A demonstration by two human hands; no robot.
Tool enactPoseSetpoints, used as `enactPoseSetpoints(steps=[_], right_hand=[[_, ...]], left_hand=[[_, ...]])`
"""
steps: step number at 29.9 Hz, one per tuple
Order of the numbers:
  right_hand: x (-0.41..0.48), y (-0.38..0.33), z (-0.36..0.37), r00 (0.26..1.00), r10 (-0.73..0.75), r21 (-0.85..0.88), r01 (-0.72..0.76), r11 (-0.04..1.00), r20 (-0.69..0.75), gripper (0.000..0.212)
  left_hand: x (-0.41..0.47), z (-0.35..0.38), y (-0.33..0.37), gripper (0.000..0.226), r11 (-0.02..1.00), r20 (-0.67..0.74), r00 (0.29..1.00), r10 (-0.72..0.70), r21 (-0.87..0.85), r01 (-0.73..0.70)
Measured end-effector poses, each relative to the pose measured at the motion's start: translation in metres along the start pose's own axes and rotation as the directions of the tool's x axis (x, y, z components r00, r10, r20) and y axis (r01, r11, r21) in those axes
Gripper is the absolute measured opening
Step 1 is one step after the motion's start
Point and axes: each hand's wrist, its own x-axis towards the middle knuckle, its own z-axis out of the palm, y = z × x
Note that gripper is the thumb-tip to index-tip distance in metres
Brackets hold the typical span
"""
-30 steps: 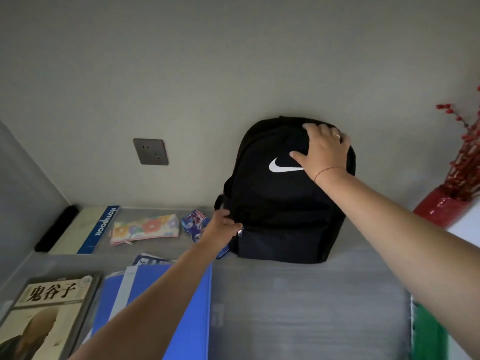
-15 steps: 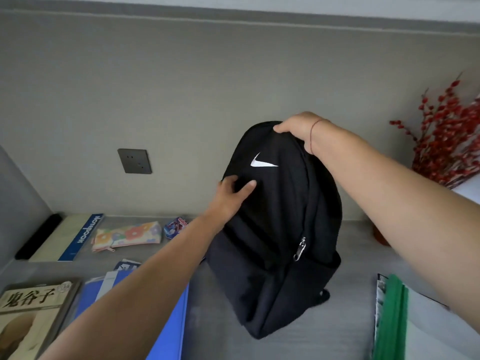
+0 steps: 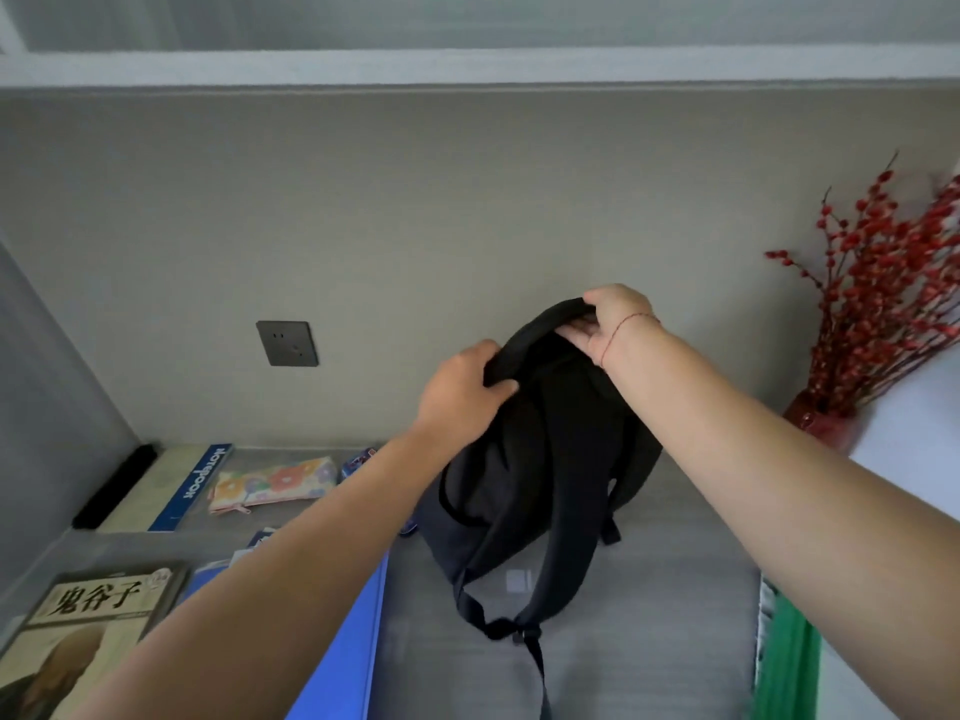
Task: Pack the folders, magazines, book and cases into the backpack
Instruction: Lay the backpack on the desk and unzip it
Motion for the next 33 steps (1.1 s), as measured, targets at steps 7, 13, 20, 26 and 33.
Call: enactPoseSetpoints(steps=[7,13,20,26,33], right_hand=[[-0.009,-0.011,-0.048,0.924,-0.276,-0.945,0.306,0.115,0.265,0.033],[0.022,-0.017,-0.103,0.936,-0.121,-0.943,0.321,-0.085,0.33,0.07],[0.051,-0.006,-0.109,0.668,-0.716,-0.87,0.459,0.181,0.203,0.008],[0.02,-0.025,-0.098,0.486,-0.86,-0.702,0.666,0.252,0.153,0.018],[-0.026,0.064,-0.186,0.769,-0.471,-0.771,0.586,0.25,0.432,0.029]], left_hand=[[0.013,0.005,-0.03,0.014,0.996,-0.092,0.992,-0.085,0.015,0.086],[0.025,0.003,-0.037,0.005,0.985,-0.13,0.98,-0.153,0.059,0.162],[0.063,-0.012,-0.004,0.013,0.992,-0.269,0.96,-0.08,0.074,0.104],[0.077,-0.037,0.042,0.02,0.995,-0.408,0.908,0.092,-0.005,-0.103],[-0.017,-0.002,-0.04,0.036,0.998,0.127,0.99,0.062,0.017,-0.065]])
